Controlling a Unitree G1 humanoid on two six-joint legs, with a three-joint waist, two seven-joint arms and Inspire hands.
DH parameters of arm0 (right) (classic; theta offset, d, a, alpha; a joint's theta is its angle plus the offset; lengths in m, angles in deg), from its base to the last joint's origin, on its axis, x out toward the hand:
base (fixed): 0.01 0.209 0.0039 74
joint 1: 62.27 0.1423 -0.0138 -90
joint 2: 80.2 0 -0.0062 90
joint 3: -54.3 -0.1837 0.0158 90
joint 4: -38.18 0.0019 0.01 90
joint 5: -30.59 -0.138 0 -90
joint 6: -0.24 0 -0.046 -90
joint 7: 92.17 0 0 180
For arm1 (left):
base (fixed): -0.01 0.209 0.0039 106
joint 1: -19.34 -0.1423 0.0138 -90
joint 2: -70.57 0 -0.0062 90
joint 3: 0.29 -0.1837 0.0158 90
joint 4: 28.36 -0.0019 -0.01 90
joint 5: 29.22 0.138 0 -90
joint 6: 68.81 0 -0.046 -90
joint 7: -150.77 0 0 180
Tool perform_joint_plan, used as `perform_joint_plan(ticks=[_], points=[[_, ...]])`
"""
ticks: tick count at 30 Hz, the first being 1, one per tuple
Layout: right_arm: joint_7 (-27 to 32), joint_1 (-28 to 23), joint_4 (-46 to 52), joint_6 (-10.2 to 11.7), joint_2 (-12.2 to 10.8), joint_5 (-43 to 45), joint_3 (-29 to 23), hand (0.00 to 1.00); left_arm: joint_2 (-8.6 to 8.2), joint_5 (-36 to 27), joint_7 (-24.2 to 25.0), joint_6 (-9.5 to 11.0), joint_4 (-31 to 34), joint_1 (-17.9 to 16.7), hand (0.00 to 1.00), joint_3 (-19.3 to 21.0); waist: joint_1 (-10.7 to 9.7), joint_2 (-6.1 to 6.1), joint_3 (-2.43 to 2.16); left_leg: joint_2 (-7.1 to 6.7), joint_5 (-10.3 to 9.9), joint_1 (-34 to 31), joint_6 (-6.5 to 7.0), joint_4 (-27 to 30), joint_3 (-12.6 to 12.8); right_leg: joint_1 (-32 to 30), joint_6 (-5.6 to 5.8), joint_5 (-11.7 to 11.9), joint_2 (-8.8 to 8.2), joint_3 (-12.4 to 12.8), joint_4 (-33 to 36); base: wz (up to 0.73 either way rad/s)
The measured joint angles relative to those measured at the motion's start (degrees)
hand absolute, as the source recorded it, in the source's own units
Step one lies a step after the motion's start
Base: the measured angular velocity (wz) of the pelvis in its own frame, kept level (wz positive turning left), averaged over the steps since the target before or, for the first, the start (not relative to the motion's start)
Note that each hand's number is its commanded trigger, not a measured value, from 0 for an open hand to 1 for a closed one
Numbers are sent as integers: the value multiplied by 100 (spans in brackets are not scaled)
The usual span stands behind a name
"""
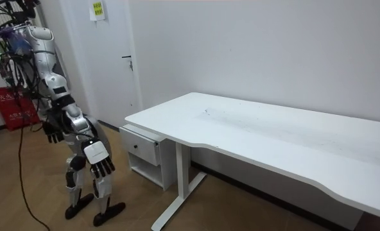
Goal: Put apple and close drawer
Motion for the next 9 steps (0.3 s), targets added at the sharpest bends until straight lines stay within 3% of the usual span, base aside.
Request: perform_joint_plan(ticks=[9], points=[[-66, 241, -270, 26, -80, 47, -4, 0, -41, 213, -14, -29, -73, 100, 0, 0, 14, 62, -34, 18, 101, 46, -72, -291, -58, -11, -16, 0, 74, -55, -100, 1]])
